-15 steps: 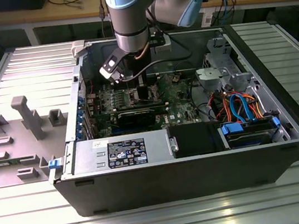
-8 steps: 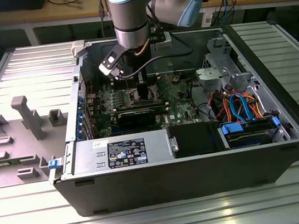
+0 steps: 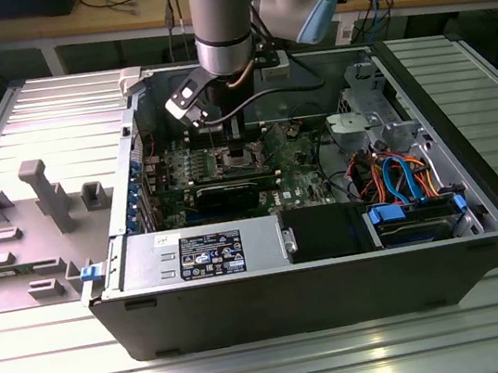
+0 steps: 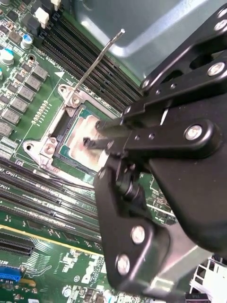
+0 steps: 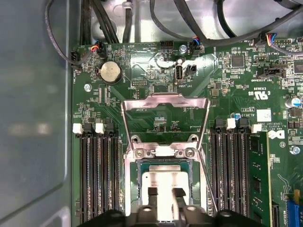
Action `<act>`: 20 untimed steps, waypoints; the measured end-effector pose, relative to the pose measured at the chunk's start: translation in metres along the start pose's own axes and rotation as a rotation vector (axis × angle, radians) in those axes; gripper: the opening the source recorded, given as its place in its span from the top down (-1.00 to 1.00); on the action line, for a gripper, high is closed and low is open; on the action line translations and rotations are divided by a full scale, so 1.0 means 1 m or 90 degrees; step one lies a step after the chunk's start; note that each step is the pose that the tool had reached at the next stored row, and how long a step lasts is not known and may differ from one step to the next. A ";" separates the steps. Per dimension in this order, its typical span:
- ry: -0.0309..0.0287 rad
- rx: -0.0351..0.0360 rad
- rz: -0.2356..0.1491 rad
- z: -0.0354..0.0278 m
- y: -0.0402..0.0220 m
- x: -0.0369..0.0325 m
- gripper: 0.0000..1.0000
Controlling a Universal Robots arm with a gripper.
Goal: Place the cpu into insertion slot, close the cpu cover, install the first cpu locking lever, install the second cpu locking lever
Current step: 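Place the cpu into insertion slot, then close the cpu cover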
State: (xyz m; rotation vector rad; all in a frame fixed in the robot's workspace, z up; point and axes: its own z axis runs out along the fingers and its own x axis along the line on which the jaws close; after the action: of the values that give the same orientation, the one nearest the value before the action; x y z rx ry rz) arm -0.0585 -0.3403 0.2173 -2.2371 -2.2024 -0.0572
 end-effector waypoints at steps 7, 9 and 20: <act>0.0004 0.0049 0.000 0.0000 0.0024 0.0000 0.79; 0.0004 0.0052 0.000 0.0000 0.0024 0.0000 0.79; 0.0003 0.0054 0.000 -0.0032 0.0029 0.0001 0.79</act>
State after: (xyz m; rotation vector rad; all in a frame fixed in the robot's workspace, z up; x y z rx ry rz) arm -0.0557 -0.3404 0.2206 -2.2327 -2.1978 -0.0483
